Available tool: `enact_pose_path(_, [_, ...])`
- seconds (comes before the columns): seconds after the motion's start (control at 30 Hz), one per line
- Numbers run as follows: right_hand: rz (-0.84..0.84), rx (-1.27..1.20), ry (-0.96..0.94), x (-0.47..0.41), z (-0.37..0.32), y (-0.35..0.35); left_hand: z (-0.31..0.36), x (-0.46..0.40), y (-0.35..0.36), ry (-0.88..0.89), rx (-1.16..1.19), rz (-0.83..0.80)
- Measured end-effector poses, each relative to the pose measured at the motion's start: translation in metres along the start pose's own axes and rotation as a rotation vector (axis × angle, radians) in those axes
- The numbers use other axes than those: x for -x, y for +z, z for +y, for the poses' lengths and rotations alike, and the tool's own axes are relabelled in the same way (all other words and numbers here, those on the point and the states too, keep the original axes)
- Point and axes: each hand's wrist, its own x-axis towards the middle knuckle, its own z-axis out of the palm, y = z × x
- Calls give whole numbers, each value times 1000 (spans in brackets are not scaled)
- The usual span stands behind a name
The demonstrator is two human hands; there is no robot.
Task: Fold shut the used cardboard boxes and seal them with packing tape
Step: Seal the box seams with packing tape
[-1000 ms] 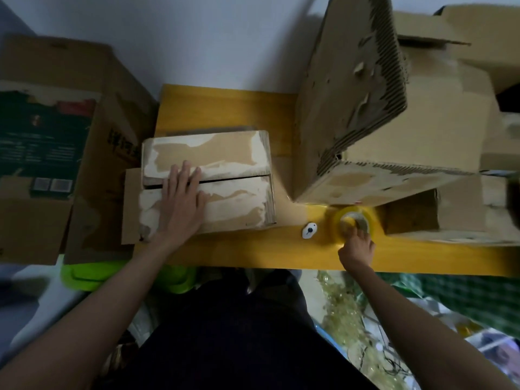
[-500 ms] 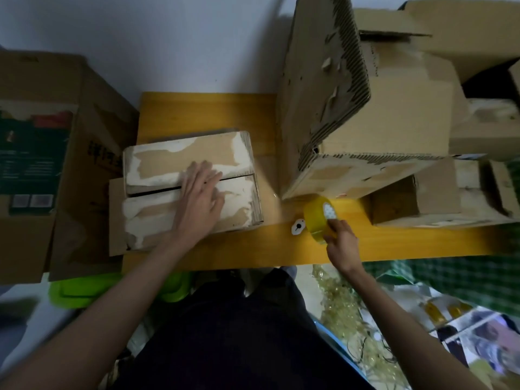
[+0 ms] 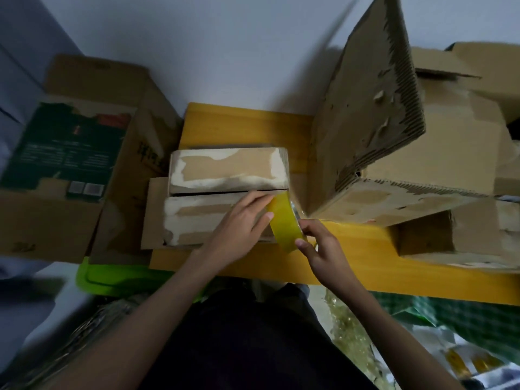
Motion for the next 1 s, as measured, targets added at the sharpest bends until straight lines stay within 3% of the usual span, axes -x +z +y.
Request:
enact_pose_path(0.23, [-73, -7, -39, -17, -27, 23, -10, 29, -24, 4, -59, 212])
enact_pose_path(0.7, [-65, -39, -44, -35, -54, 35, 4, 47, -31, 23, -149, 393])
enact_pose_path(1.0, [-127, -36, -73, -36, -63, 30, 7, 39, -38, -80, 35, 455])
